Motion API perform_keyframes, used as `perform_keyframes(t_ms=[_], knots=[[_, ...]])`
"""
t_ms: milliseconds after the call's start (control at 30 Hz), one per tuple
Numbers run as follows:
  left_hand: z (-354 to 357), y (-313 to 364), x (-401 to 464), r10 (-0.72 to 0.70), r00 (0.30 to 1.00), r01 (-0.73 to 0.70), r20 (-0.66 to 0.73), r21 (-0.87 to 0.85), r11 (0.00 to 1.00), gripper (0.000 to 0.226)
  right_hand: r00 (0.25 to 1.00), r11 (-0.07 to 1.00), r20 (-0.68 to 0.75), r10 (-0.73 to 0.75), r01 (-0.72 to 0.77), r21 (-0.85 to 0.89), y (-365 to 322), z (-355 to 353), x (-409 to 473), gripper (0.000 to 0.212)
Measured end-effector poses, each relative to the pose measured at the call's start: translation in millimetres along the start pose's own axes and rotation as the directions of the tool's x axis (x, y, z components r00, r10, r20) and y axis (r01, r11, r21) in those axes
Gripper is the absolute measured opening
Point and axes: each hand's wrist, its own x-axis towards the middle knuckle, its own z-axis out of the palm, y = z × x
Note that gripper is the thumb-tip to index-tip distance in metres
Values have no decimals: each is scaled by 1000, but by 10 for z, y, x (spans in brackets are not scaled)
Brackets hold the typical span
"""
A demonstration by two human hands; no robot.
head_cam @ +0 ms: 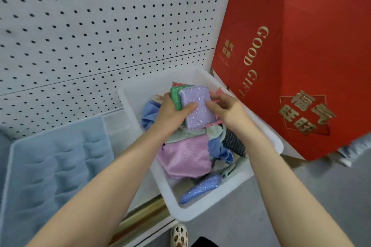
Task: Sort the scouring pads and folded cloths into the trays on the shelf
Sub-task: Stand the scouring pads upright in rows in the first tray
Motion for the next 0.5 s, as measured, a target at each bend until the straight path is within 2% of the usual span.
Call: perform_keyframes(t_ms=[33, 67, 100, 133, 167, 200, 233, 367, 500], knots=[[-50, 2, -2, 2, 1000, -2, -20, 2, 1000, 57, 998, 970, -58, -23, 8, -245, 81, -67, -16, 26], [-110, 11, 3, -2, 999, 1, -41, -6, 1000, 55, 991, 854, -114, -68, -2, -520, 154, -146, -64, 25], [-173, 36, -1, -5, 998, 3, -56, -31, 1000, 53, 985, 666, -134, -109, -28, -745, 240, -219, -122, 26], [-234, 54, -6, -7, 998, 3, -64, -63, 998, 51, 986, 476, -128, -104, -64, -877, 290, -264, -197, 31], [-287, 84, -33, -3, 997, -3, -71, -84, 996, 48, 990, 336, -111, -82, -77, -939, 306, -268, -276, 37], [-325, 115, -75, 0, 997, -8, -75, -104, 995, 45, 994, 256, -89, -59, -71, -964, 316, -235, -343, 45], [-358, 124, -116, 4, 997, -14, -82, -115, 993, 43, 996, 240, -79, -45, -66, -969, 317, -189, -400, 52], [-493, 72, -318, 53, 995, -60, -82, -96, 994, 53, 994, 358, -110, 7, -105, -928, 267, -65, -491, 66], [-727, 45, -546, 83, 992, -94, -97, -112, 989, 55, 942, 603, -286, -174, -128, -787, 100, 31, -605, 58]])
